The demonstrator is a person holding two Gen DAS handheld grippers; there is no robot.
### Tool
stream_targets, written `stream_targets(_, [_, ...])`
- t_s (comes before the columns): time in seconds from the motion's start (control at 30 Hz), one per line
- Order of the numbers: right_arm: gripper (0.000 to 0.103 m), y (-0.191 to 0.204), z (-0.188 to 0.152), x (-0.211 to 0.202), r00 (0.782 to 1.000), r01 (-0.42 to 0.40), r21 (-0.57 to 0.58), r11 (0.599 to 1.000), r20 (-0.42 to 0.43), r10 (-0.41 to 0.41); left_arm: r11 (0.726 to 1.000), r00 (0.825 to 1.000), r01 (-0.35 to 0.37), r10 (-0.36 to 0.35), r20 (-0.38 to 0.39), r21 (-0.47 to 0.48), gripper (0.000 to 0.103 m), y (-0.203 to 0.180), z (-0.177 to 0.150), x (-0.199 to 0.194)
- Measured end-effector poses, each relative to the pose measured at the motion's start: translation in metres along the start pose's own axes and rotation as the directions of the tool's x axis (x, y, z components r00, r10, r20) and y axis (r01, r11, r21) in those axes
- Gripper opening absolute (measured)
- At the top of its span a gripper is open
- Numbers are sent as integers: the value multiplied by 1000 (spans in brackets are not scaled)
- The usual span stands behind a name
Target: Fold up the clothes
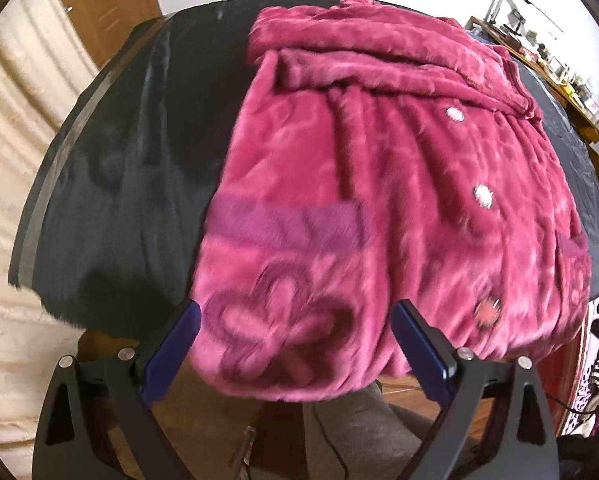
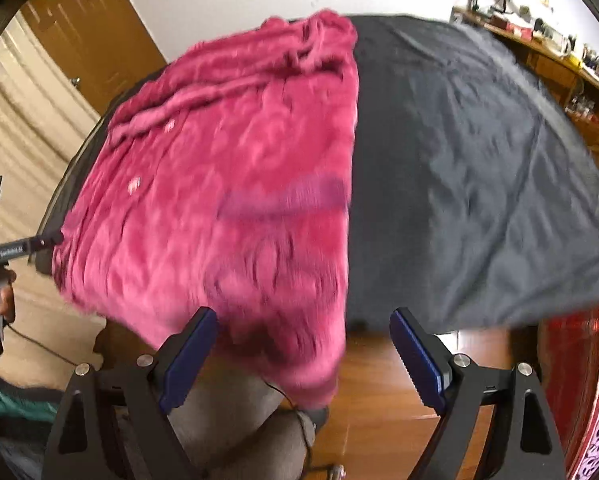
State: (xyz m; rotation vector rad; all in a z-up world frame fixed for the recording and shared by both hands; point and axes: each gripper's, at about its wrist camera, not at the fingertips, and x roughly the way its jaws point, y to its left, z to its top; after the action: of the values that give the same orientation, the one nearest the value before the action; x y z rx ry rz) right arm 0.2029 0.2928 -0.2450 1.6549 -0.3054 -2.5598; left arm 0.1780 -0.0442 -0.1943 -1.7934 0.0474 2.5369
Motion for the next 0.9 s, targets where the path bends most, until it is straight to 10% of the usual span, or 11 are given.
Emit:
stream_targets(0.5, [90,-16,-31,52,993,-61,-22,998,-105,58,995,989,103,-102,107,-6,97,68,-65,26])
stream_targets(0.9, [90,0,-21,72,980,-74,-107,991,-190,53,952,929,298,-306,207,66,97,88,-70,68])
